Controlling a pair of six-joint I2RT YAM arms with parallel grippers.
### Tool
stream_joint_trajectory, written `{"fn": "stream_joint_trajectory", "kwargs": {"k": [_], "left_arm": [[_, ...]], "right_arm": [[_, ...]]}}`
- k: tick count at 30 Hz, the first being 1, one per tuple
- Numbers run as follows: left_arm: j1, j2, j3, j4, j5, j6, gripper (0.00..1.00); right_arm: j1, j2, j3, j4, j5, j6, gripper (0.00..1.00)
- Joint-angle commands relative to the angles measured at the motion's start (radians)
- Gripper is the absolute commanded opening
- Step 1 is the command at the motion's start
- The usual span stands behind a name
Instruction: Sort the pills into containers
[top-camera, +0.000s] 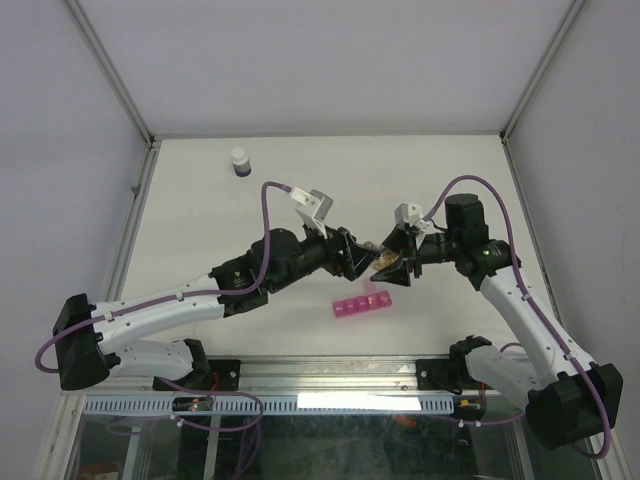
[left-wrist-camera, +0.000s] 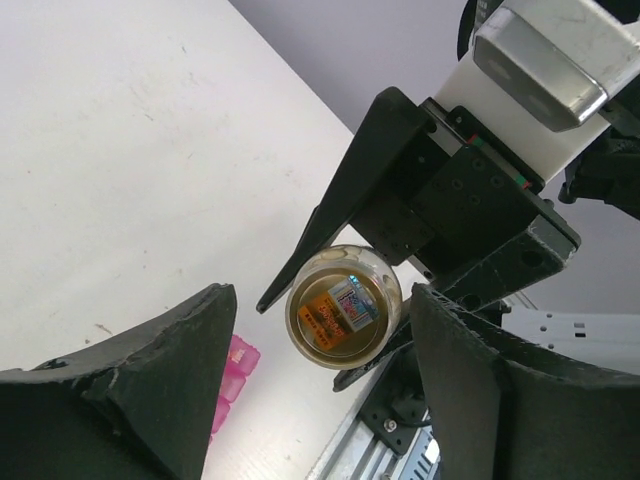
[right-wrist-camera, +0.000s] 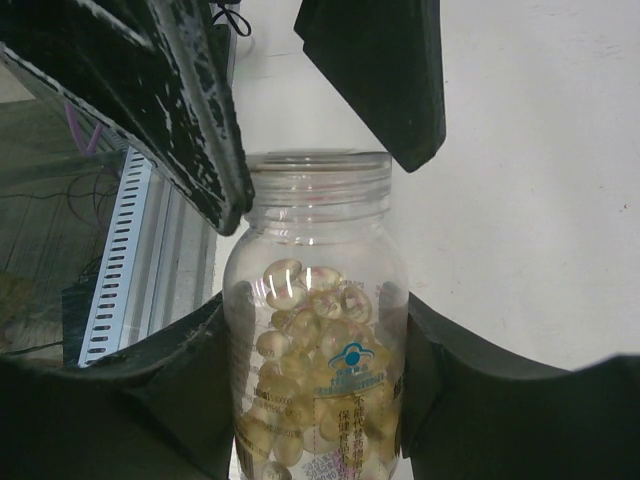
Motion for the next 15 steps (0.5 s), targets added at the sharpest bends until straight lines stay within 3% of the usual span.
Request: {"fn": "stream_joint_trajectory", "kwargs": {"k": [1,4,6,9,15], "left_arm": [[-0.006,0.011,0.068,0.005,0.033,0.026,0.67],[-0.006,0.016,0.071,0.003,0.054,0.024,0.57],[-0.006,0.016,0.069,0.001,0.071,0.026,0.44],[-0.006,0.020,0.067,-0.003,0.116,0.038,0.31],[-0.003,0.022,0.019,0.049,0.327,0.221,0.29]], "right_arm": [[-0.005,-0.016,0.047,0.045,-0.015,-0.001,0.00],[-0.005,-0.017,0.048,0.045,-0.018,-0.001,0.00],[-0.005,-0.018,0.048,0.045,-0.017,-0.001,0.00],[-0.005,-0.019,0.050,0.044,-0.018,-0.001,0.00],[-0.005,-0.022,0.048,0.044,-0.020,0.001,0.00]]}}
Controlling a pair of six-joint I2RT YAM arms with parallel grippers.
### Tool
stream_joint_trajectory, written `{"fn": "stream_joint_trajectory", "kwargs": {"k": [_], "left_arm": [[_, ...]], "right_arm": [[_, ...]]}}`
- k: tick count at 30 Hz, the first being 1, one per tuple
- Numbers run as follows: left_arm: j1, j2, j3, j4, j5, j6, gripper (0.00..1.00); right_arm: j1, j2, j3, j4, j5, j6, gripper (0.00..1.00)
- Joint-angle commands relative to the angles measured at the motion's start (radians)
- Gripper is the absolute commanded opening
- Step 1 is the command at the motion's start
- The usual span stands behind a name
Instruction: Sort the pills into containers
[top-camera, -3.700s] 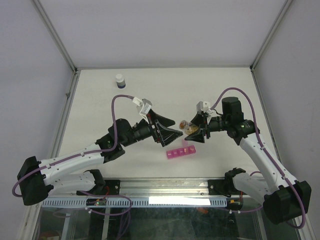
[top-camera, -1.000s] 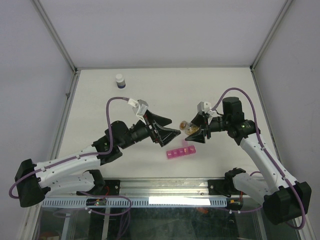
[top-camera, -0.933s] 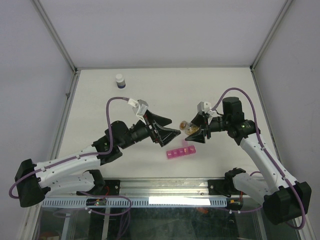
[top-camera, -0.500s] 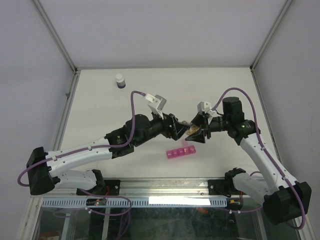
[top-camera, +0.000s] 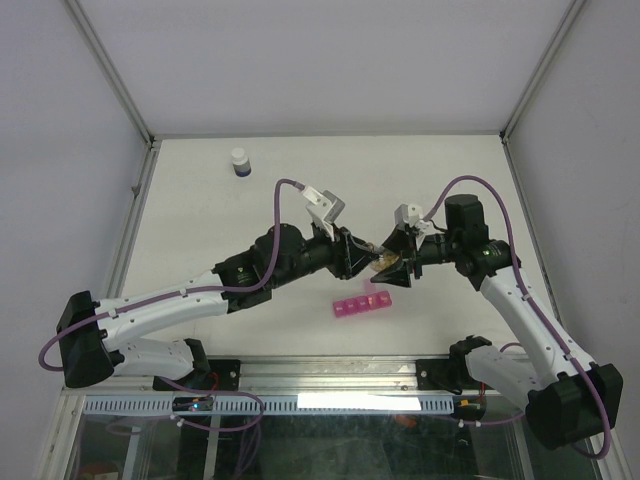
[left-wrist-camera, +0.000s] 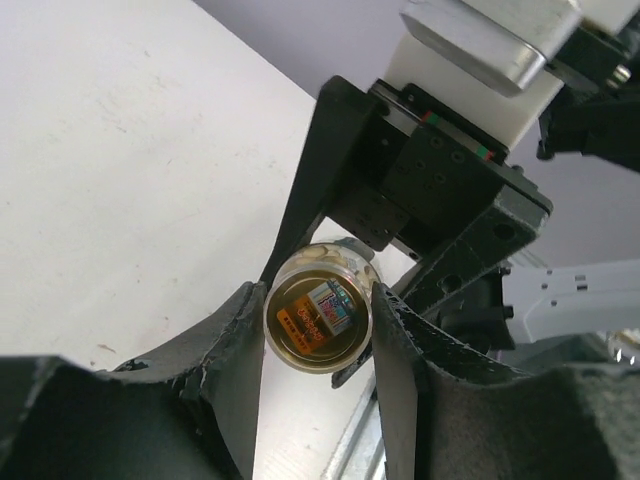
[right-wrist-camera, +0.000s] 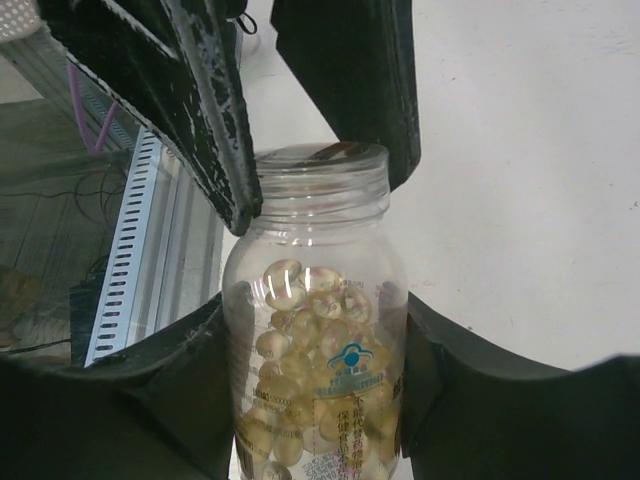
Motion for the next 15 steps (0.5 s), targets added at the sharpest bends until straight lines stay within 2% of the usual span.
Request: {"fn": "stream_joint_trajectory", "kwargs": {"k": [1,5,8,11,15], "left_arm": [[-0.010,-0.006,-0.041,0.092,0.301,0.229,0.30],[0.012,-0.018,-0.113,0.144,0.627,0.525,0.41],[0.036,-0.021,-0.135,0.120,0.814,0.769,0.61],[0.082,-0.001,-0.114,0.124,0.826,0.865,0.74],[0.106,-0.037,-0.176,0.354,0.687,0.782,0.96]], "right_arm": [[-0.005,-0.023,0.049,0.054,-0.017,0.002,0.00],[-0.006,-0.024,0.049,0.055,-0.022,0.004,0.00],[-0.008,-0.026,0.047,0.055,-0.028,0.005,0.00],[-0.012,-0.029,0.046,0.055,-0.034,0.004,0.00],[-0.017,-0.031,0.046,0.055,-0.036,0.003,0.00]]}}
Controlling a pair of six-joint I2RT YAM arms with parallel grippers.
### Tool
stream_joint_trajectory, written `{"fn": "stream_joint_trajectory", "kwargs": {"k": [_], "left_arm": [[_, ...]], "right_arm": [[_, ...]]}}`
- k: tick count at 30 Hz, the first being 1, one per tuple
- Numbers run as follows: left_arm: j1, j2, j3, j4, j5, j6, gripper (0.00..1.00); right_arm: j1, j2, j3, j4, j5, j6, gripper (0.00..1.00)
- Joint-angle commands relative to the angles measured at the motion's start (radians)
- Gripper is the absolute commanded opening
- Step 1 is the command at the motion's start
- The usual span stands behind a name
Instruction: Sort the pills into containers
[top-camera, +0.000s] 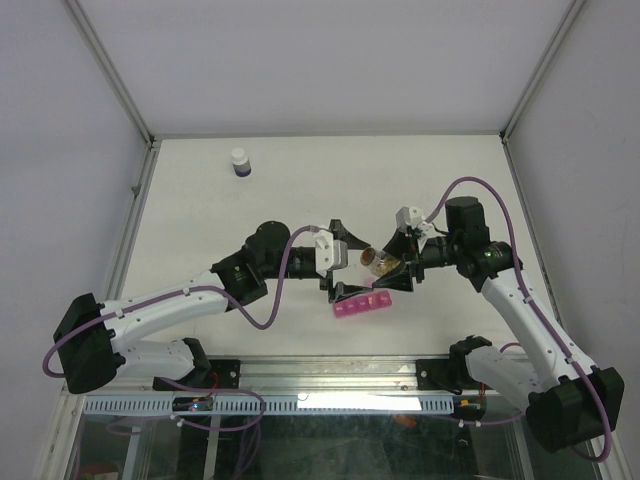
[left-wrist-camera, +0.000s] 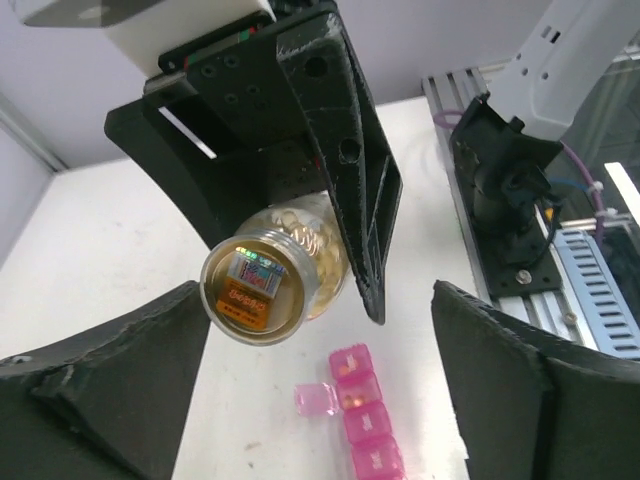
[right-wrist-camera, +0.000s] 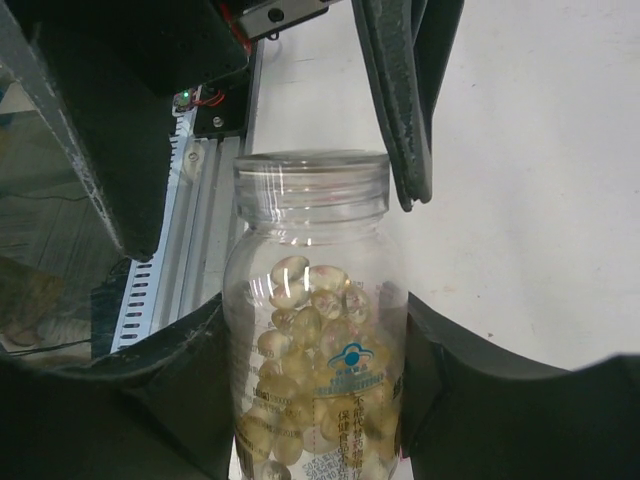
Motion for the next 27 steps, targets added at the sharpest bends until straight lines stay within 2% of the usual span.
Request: {"fn": "stream_joint_trajectory", "kwargs": {"k": [1,5,9,15,17,20,22,24,27], "left_arm": [[0.002,-0.046,-0.081,0.250,0.056,0.005,0.99],[0.013,-0.117,-0.140,0.297,-0.125,-0.121,0.99],[0.018,-0.183,-0.197,0.302,-0.237,-0.305,0.99],[0.018,-0.244,-0.244,0.337,-0.261,-0.608,0.99],[0.018,-0.242,-0.229,0.322,-0.289,-0.703,0.94],[0.013,-0.217,-0.157,0.208,-0.375,-0.830,0.83],[-0.016,-0.189,-0.086,0.098,-0.438,-0.860,0.77],[-0.065,-0.156,-0.012,-0.029,-0.529,-0.860,0.76],[-0.113,-0.115,0.070,-0.133,-0.628,-0.848,0.74]], "right_arm": [[-0.013,-0.018,0.047,0.104,0.004,0.003,0.00],[-0.014,-0.014,0.047,0.103,0.001,0.002,0.00],[-0.013,-0.012,0.046,0.103,0.001,0.000,0.00],[-0.013,-0.009,0.045,0.103,0.003,0.000,0.00],[-0.012,-0.007,0.046,0.103,0.003,0.000,0.00],[-0.013,-0.009,0.045,0.103,0.004,0.000,0.00],[-0.014,-0.010,0.044,0.104,0.005,0.002,0.00],[-0.014,-0.009,0.044,0.103,0.006,0.002,0.00],[-0.015,-0.009,0.044,0.105,0.006,0.001,0.00]]}}
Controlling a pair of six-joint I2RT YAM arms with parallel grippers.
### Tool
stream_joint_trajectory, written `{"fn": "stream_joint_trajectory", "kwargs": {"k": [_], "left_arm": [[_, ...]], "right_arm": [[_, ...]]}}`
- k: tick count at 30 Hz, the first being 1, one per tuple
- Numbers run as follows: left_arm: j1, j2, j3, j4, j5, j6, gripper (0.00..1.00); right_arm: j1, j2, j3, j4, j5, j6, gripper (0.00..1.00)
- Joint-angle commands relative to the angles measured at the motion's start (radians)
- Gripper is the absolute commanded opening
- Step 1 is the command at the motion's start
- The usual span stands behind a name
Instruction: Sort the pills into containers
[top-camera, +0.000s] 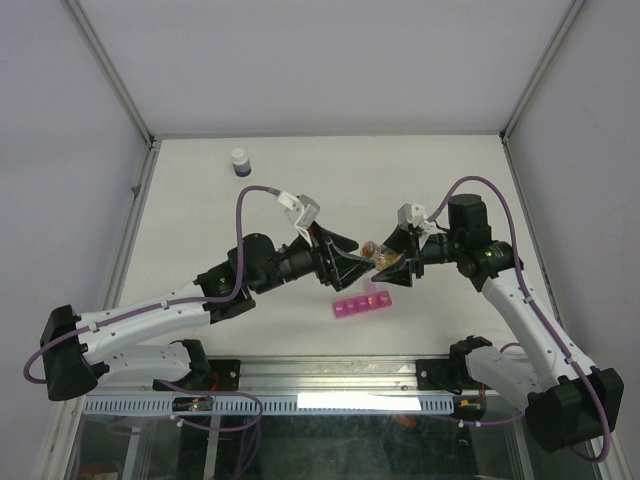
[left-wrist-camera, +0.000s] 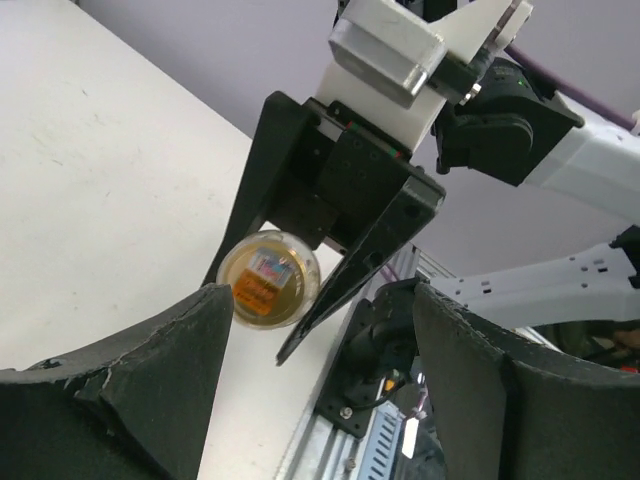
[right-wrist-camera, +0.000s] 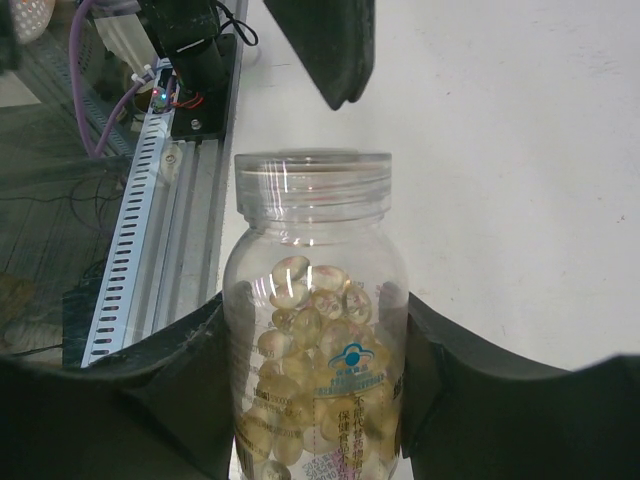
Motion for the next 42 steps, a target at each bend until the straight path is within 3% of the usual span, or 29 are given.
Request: {"fn": "stream_joint_trajectory", "kwargs": {"k": [1,13,25,30,35,37,42], "left_arm": [[-0.055,0.039,0.131,-0.176,-0.185,-0.059,0.73],[-0.064,0.131,0.245,-0.271,-0.182,-0.017,0.62],[-0.064,0.156,0.257,-0.279,-0.060,0.054,0.34],[-0.064,0.164,0.198,-0.205,0.157,0.307,0.32],[-0.059,0.152,0.124,-0.230,0.472,0.780,0.35],[-0.043,0.148,0.109,-0.241,0.533,0.937,0.38],[0.096,0.198,0.177,-0.251,0.700,0.956,0.47]], "right_arm": [[-0.005,-0.010,0.044,0.045,-0.011,0.000,0.00],[-0.005,-0.009,0.044,0.044,-0.011,0.000,0.00],[-0.005,-0.010,0.044,0.044,-0.012,0.000,0.00],[-0.005,-0.011,0.045,0.043,-0.015,0.000,0.00],[-0.005,-0.012,0.044,0.043,-0.017,0.001,0.00],[-0.004,-0.011,0.044,0.043,-0.016,0.001,0.00],[-0.005,-0.011,0.044,0.043,-0.018,0.001,0.00]]}}
